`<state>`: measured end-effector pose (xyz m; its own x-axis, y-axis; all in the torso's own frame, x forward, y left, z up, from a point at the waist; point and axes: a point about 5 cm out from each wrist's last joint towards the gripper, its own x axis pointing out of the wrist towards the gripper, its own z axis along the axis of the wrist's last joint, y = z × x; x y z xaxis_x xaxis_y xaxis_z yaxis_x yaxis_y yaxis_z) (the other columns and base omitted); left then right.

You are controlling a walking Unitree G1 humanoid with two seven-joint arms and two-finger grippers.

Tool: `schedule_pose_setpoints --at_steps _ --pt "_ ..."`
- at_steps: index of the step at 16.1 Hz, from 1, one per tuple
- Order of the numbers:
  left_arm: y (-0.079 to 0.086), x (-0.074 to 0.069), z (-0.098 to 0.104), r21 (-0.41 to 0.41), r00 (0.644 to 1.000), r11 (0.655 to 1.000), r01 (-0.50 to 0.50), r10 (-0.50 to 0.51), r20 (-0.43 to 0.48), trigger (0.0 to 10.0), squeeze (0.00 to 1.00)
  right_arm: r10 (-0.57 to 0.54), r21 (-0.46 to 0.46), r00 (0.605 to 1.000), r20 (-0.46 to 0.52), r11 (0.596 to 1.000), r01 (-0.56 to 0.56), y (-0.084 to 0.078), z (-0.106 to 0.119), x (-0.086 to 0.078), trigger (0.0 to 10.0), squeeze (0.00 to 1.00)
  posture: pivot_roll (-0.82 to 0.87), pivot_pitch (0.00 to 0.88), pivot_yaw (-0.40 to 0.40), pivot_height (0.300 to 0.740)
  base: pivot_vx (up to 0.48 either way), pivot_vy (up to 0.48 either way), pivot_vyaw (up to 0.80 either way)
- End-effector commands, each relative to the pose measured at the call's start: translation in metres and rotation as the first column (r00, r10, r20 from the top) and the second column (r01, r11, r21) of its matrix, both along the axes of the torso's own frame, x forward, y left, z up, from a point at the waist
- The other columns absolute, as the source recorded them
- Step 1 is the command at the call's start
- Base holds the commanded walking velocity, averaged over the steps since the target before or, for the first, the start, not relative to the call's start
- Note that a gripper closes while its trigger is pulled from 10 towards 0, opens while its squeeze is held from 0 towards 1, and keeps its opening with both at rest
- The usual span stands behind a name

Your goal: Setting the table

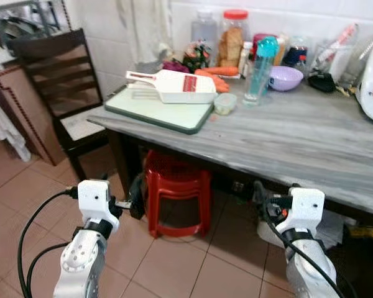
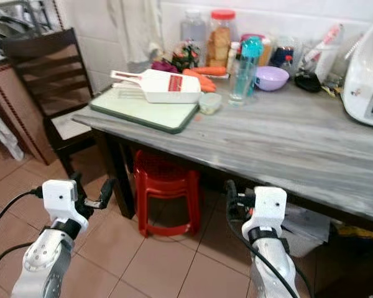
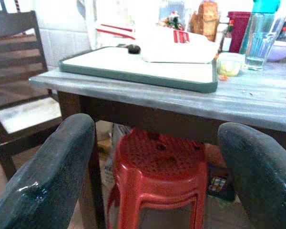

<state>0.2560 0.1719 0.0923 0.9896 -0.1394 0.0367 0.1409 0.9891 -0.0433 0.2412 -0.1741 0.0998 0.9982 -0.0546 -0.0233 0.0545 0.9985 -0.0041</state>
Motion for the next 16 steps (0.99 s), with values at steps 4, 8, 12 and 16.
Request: schedule_pose_setpoints --at_steps 4,8,12,16 --pt "0.005 -0.003 -0.008 0.03 0.998 0.999 -0.045 0.046 -0.031 10.0 0.0 0.005 -0.042 0.988 0.152 0.999 0.001 0.003 0.018 -0.005 10.0 0.0 0.06 0.0 -0.005 0.74 0.0 0.0 0.0" --pt "0.007 0.007 -0.007 0.076 0.993 0.991 -0.111 0.115 -0.04 10.0 0.0 0.003 -0.026 0.996 0.085 1.0 -0.001 0.002 0.009 -0.008 10.0 0.0 0.06 0.0 0.001 0.74 0.0 0.0 0.0" --pt "0.006 0.011 -0.009 0.084 0.991 0.99 -0.116 0.121 -0.058 10.0 0.0 -0.016 0.003 0.999 0.05 1.0 0.016 0.001 0.003 -0.006 10.0 0.0 0.06 0.0 0.008 0.74 -0.064 0.0 -0.29" --pt "0.008 0.011 -0.011 0.108 0.99 0.987 -0.119 0.126 -0.067 10.0 0.0 -0.02 0.01 0.999 0.039 1.0 0.02 0.002 0.001 -0.006 10.0 0.0 0.06 0.0 0.014 0.74 -0.137 0.0 -0.37"
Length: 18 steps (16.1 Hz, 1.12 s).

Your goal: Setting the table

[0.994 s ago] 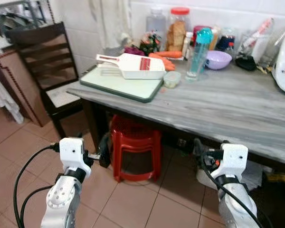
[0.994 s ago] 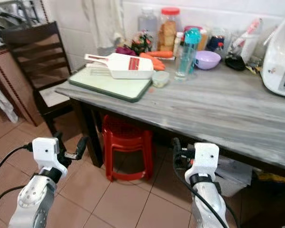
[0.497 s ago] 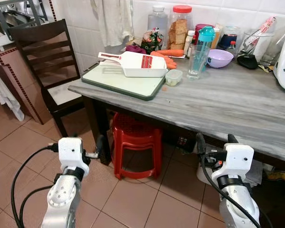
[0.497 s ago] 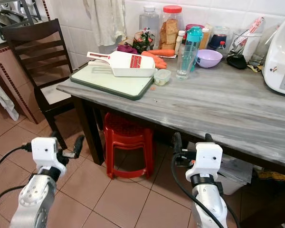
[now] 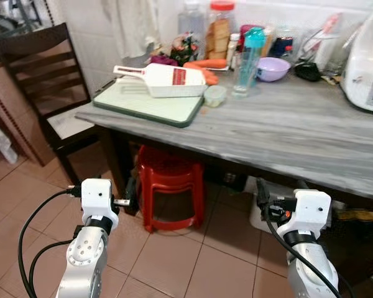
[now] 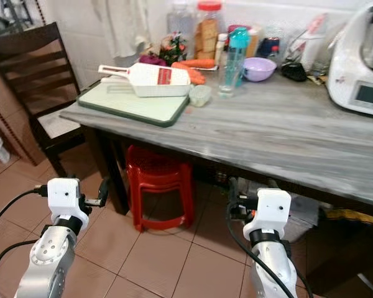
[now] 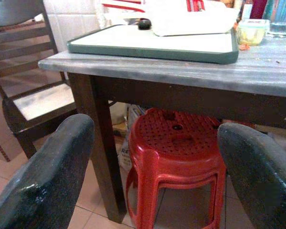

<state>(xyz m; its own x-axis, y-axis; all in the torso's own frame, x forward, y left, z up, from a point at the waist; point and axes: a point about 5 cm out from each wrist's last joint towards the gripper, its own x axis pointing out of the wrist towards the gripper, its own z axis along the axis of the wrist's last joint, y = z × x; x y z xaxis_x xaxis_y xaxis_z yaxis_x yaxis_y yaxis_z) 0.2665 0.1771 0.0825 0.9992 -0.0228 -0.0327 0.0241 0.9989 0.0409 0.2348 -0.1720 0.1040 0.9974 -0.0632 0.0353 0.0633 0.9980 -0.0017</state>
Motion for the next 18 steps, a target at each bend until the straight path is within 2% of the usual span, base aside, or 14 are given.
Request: schedule_pose_setpoints --at_steps 1,5,13,15,17,18 --pt "0.003 0.001 -0.002 0.015 1.0 1.0 -0.006 0.006 -0.014 10.0 0.0 -0.011 0.014 1.0 -0.02 1.0 0.011 0.0 -0.004 0.0 10.0 0.0 0.06 0.0 0.014 0.74 -0.27 0.0 0.0" --pt "0.005 0.003 0.0 0.047 1.0 0.999 -0.007 0.007 -0.006 10.0 0.0 -0.002 0.056 0.999 -0.049 0.998 0.004 0.002 -0.01 -0.002 10.0 0.0 0.06 0.0 0.015 0.74 -0.285 0.0 0.0" --pt "0.006 0.004 -0.001 0.064 1.0 0.998 -0.004 0.004 -0.004 10.0 0.0 -0.012 0.066 0.998 -0.061 0.998 0.016 0.0 -0.011 0.0 10.0 0.0 0.07 0.0 0.014 0.74 -0.299 0.0 0.0" --pt "0.007 0.003 -0.001 0.099 1.0 0.995 0.015 -0.014 -0.008 10.0 0.0 -0.03 0.093 0.996 -0.084 0.995 0.038 0.0 -0.016 -0.001 10.0 0.0 0.07 0.0 0.016 0.74 0.0 0.0 0.0" --pt "0.006 0.003 0.001 0.069 0.999 0.997 0.043 -0.044 0.011 10.0 0.0 -0.034 0.091 0.996 -0.086 0.995 0.042 -0.002 -0.017 -0.002 10.0 0.0 0.07 0.0 0.014 0.74 0.0 0.0 0.0" --pt "0.004 0.002 0.001 0.094 0.998 0.994 0.061 -0.062 0.009 10.0 0.0 -0.035 0.077 0.994 -0.103 0.996 0.043 -0.004 -0.02 -0.003 10.0 0.0 0.07 0.0 0.006 0.74 0.0 0.0 0.0"
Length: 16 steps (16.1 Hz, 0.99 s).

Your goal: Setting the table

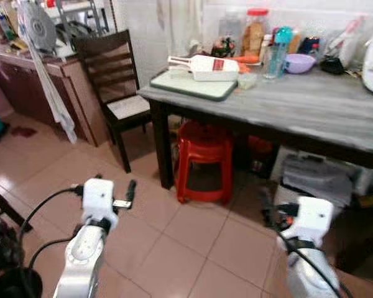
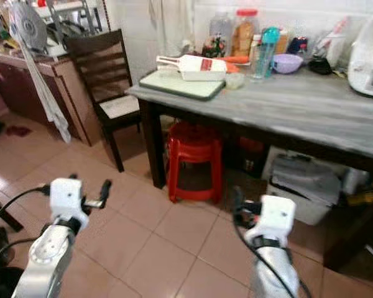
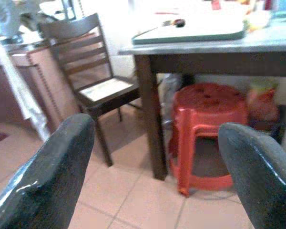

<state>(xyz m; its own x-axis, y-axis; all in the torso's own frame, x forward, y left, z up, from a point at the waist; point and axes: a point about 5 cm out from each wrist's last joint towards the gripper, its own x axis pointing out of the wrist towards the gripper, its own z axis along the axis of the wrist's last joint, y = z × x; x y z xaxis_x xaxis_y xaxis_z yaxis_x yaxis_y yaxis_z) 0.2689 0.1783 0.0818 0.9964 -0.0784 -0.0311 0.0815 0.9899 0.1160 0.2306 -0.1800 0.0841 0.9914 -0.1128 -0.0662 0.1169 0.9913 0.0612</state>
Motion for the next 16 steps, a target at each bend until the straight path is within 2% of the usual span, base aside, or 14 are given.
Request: schedule_pose_setpoints --at_steps 1,3,6,9,16 --pt "0.002 -0.001 0.001 0.031 1.0 0.999 0.01 -0.01 0.011 10.0 0.0 0.007 0.01 1.0 -0.011 1.0 -0.007 0.003 -0.001 0.001 10.0 0.0 0.07 0.0 0.002 0.74 0.0 0.0 0.0" --pt "0.0 -0.001 0.001 0.026 1.0 1.0 0.005 -0.005 0.009 10.0 0.0 0.008 0.012 1.0 -0.015 1.0 -0.008 0.002 -0.001 0.002 10.0 0.0 0.07 0.0 -0.003 0.74 0.0 0.0 0.0" --pt "0.0 -0.003 -0.001 0.024 1.0 1.0 0.008 -0.008 0.001 10.0 0.0 0.008 0.007 1.0 -0.022 1.0 -0.008 0.001 -0.003 0.001 10.0 0.0 0.07 0.0 -0.004 0.74 0.0 0.0 -0.55" --pt "0.0 -0.003 -0.001 0.014 1.0 1.0 0.014 -0.014 -0.002 10.0 0.0 0.006 0.005 1.0 -0.02 1.0 -0.006 0.0 -0.001 0.0 10.0 0.0 0.06 0.0 -0.001 0.74 0.0 -0.305 -0.16" --pt "-0.006 0.001 0.013 -0.013 0.999 0.999 0.039 -0.038 0.039 10.0 0.0 0.032 -0.04 0.999 0.042 0.999 -0.031 0.003 0.015 0.0 10.0 0.0 0.06 0.0 0.0 0.74 0.0 -0.331 0.0"
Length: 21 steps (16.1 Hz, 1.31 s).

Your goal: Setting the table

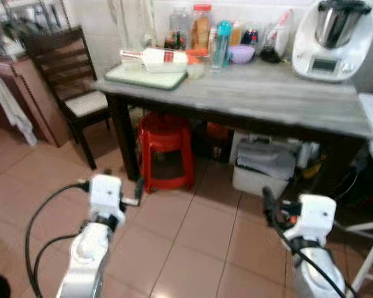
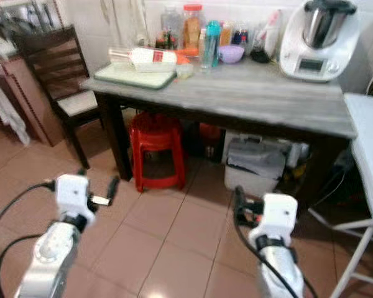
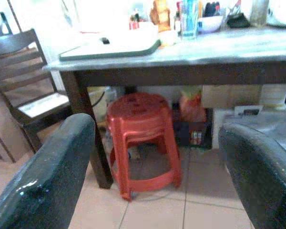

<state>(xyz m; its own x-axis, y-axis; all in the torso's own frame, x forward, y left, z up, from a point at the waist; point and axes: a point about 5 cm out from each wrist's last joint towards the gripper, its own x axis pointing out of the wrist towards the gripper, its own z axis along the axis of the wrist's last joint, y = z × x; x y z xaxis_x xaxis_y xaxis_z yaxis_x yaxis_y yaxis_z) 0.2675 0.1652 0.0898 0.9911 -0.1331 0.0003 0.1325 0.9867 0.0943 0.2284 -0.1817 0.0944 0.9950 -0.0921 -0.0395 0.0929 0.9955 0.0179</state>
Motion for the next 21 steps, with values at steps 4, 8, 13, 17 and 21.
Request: schedule_pose_setpoints --at_steps 4,8,13,17,21 --pt "0.008 -0.001 0.003 0.004 1.0 1.0 -0.008 0.008 -0.002 10.0 0.0 0.012 0.008 1.0 0.018 1.0 -0.012 0.007 0.004 0.001 10.0 0.0 0.07 0.0 0.003 0.74 0.0 -0.333 -0.34" --pt "0.003 0.003 0.012 -0.021 1.0 1.0 -0.003 0.003 0.018 10.0 0.0 0.013 0.009 1.0 0.024 1.0 -0.013 0.008 0.006 0.003 10.0 0.0 0.06 0.0 0.006 0.74 0.0 -0.332 -0.46" --pt "-0.002 0.004 0.016 -0.042 1.0 0.999 0.015 -0.014 0.016 10.0 0.0 0.007 0.008 1.0 0.024 1.0 -0.007 0.008 0.006 0.002 10.0 0.0 0.06 0.0 0.012 0.74 0.0 -0.334 0.0" --pt "-0.001 0.003 0.016 -0.036 1.0 0.999 0.017 -0.017 0.007 10.0 0.0 0.003 0.006 1.0 0.021 1.0 -0.003 0.009 0.005 0.001 10.0 0.0 0.06 0.0 0.014 0.74 0.0 -0.342 0.0" --pt "-0.002 0.003 0.016 -0.043 1.0 0.999 0.014 -0.014 -0.003 10.0 0.0 0.004 0.007 1.0 0.02 1.0 -0.004 0.009 0.004 0.002 10.0 0.0 0.06 0.0 0.016 0.74 0.0 -0.346 0.0"
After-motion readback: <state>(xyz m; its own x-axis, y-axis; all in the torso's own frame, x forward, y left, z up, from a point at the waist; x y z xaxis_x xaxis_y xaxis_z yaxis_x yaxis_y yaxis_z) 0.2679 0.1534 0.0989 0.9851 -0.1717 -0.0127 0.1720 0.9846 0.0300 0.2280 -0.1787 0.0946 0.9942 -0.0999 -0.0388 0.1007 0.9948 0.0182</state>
